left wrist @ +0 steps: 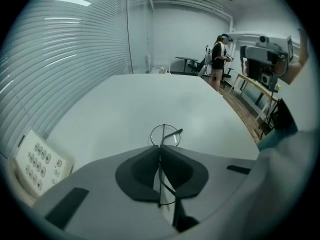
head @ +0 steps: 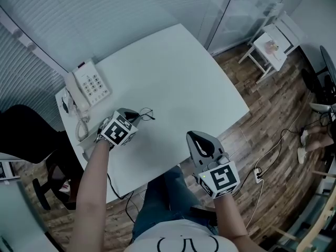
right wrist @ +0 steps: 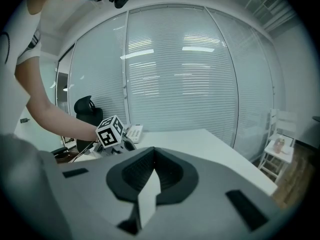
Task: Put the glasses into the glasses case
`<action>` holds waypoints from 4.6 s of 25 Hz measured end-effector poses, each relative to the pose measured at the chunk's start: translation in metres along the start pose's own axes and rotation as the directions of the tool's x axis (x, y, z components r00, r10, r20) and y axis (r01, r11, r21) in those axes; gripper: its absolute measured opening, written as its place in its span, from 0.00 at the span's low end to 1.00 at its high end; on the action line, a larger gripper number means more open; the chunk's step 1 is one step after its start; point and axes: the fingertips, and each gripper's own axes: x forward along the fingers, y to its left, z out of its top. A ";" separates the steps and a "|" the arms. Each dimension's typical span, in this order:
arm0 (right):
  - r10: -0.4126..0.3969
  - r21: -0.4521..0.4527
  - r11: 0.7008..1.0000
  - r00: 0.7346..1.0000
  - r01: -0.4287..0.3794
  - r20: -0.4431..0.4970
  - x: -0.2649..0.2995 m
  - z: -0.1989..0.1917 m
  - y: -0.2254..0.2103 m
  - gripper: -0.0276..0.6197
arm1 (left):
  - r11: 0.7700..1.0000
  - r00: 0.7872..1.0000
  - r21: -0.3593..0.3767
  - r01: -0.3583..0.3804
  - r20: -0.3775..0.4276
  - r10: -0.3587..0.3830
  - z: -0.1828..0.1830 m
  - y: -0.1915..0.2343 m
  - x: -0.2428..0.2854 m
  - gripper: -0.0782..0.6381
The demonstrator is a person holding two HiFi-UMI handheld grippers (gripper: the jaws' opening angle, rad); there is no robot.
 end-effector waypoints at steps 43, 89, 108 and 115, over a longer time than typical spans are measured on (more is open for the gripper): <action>0.226 -0.187 0.961 0.970 -0.206 0.093 0.015 0.080 0.124 0.06 | 0.962 0.961 0.032 -0.271 0.072 0.268 -0.103 0.006 -0.217 0.14; 0.267 -0.286 0.935 0.947 -0.209 0.179 0.035 0.123 0.184 0.06 | 0.786 0.696 -0.259 -0.562 0.366 0.618 -0.120 0.033 -0.327 0.27; 0.341 -0.369 0.909 0.859 -0.197 0.383 -0.018 0.201 0.220 0.06 | 0.453 0.187 -0.637 -0.623 0.441 0.878 -0.102 -0.042 -0.478 0.13; 0.328 -0.353 0.917 0.856 -0.187 0.399 -0.034 0.201 0.226 0.06 | 0.431 0.159 -0.639 -0.637 0.438 0.885 -0.100 -0.064 -0.494 0.13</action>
